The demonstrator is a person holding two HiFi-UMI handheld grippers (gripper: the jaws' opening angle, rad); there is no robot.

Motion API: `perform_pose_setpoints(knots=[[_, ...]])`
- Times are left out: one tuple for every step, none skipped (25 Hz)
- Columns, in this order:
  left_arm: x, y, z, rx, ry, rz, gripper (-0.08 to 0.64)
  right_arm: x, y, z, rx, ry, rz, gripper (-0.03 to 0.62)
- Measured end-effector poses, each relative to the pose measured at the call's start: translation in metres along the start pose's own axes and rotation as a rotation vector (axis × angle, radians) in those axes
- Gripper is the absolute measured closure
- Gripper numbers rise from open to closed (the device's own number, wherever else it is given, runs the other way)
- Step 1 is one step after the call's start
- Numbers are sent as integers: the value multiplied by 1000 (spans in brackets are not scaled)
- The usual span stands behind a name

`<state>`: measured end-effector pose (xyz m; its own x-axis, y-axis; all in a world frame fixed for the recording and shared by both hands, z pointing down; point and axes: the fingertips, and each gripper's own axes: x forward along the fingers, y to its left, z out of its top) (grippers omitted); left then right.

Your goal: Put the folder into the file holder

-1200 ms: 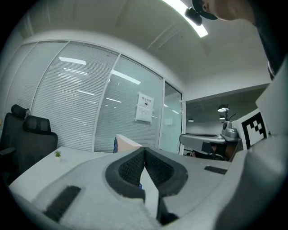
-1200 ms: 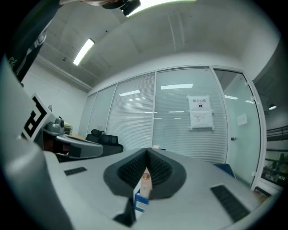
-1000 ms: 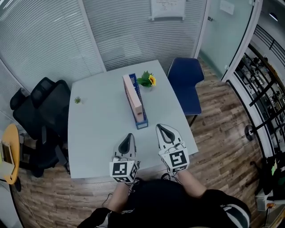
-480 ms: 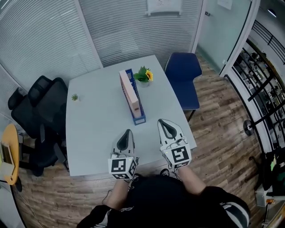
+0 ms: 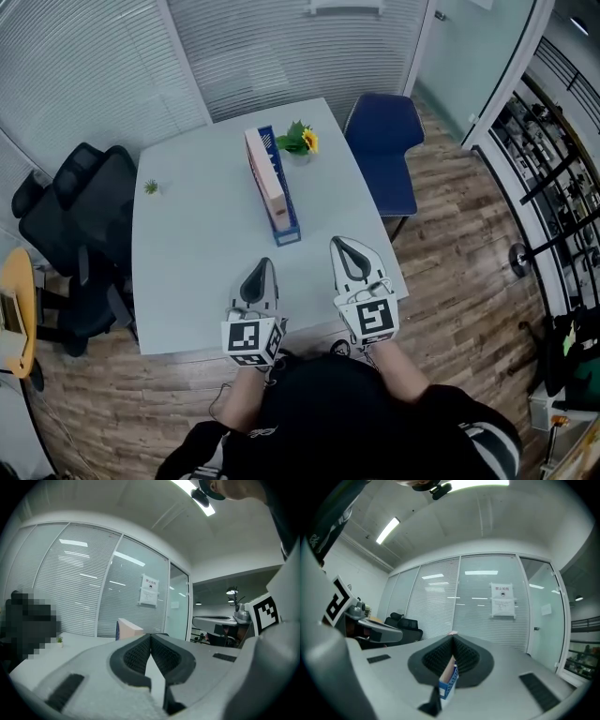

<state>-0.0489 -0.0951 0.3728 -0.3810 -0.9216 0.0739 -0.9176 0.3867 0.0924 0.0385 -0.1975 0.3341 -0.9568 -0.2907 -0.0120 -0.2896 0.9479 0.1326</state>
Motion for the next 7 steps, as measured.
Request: perform_pose_setpoints(knots=[[0, -1, -1, -1, 2, 2, 560, -1, -1, -1, 7, 5, 0, 589], [1, -2, -1, -1, 3, 3, 560, -2, -3, -2, 12, 8, 1, 589], [2, -3, -2, -2, 2, 4, 560, -2, -5, -2, 16, 8, 1, 589], [3, -4, -1, -1, 1, 4, 560, -2, -7, -3, 18, 6, 2, 589], [4, -5, -1, 0, -1, 5, 560, -3, -9, -2, 19, 3, 3, 589], [5, -6, 0, 2, -3, 5, 560, -3, -11, -2, 19, -1, 4, 589], [7, -8, 1, 4, -6, 6, 560, -3, -13, -1, 18, -5, 5, 589]])
